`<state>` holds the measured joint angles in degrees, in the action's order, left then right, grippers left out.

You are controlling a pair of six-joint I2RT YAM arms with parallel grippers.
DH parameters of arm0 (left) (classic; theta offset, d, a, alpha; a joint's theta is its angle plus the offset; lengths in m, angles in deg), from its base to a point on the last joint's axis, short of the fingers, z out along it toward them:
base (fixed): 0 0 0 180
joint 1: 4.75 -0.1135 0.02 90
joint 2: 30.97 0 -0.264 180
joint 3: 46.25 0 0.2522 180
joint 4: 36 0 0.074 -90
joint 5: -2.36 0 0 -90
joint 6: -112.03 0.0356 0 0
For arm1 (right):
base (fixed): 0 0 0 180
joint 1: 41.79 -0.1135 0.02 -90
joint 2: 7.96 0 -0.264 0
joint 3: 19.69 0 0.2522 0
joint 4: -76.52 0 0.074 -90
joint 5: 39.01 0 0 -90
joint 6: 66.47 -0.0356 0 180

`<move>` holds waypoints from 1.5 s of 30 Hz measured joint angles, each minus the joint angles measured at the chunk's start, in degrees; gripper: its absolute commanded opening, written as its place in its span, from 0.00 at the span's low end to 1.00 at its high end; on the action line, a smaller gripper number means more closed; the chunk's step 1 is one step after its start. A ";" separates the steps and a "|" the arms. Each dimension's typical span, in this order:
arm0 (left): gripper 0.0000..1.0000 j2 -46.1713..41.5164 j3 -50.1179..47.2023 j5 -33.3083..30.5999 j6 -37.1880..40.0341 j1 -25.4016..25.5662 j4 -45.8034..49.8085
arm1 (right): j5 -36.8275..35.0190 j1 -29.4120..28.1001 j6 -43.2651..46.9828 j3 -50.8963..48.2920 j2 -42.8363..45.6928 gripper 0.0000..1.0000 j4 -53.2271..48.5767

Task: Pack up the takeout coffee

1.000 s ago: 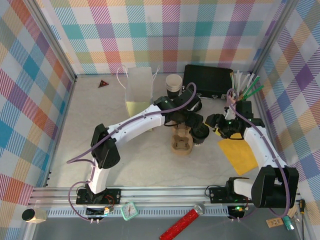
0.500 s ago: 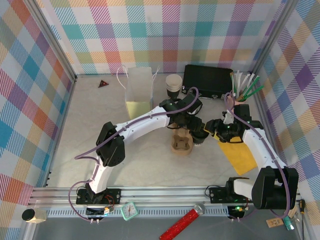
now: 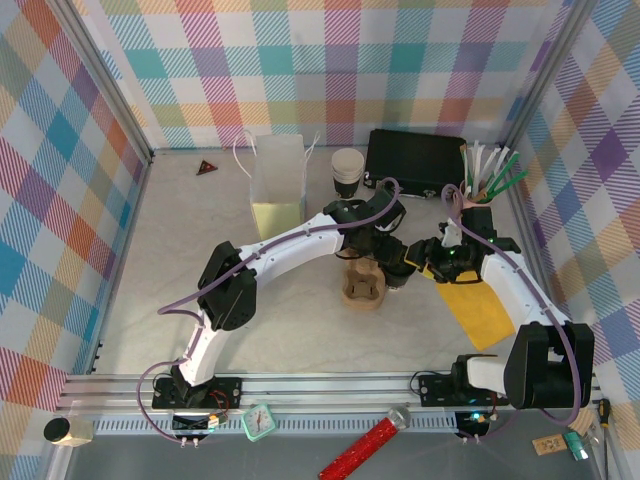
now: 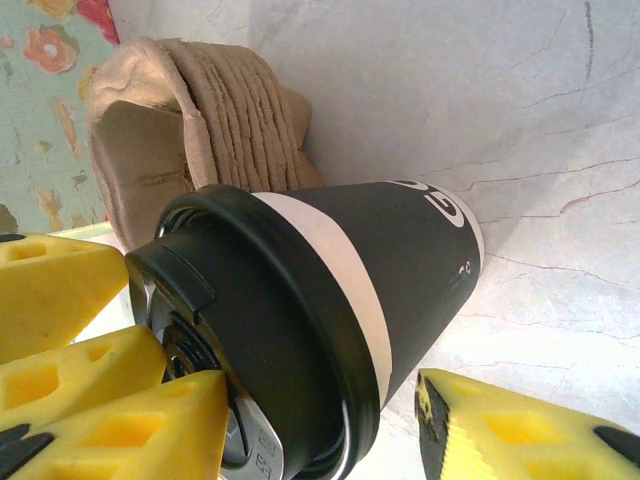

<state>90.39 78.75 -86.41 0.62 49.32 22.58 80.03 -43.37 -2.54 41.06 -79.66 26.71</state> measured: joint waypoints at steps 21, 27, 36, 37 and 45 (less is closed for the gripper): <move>0.51 0.02 -1.57 -0.26 0.02 0.50 -1.92 | -0.42 0.00 -0.35 -0.42 -0.33 0.52 0.46; 0.51 -0.02 -1.49 -0.46 0.02 0.59 -1.75 | -0.70 -0.28 0.00 -0.39 0.98 0.59 -1.11; 0.52 -0.02 -1.49 -0.42 0.02 0.59 -1.64 | -0.04 -2.01 0.39 -1.90 3.02 0.52 -3.56; 0.52 -0.02 -1.49 -0.44 0.02 0.59 -1.70 | 0.13 -1.99 0.39 -1.92 2.91 0.52 -3.39; 0.52 -0.02 -1.49 -0.39 0.00 0.59 -1.66 | 1.05 -1.99 -0.92 -1.84 1.57 0.46 -3.02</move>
<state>90.37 77.27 -86.80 0.62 49.91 20.92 81.08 -45.36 -3.45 39.22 -78.09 23.69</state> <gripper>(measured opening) 0.518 0.464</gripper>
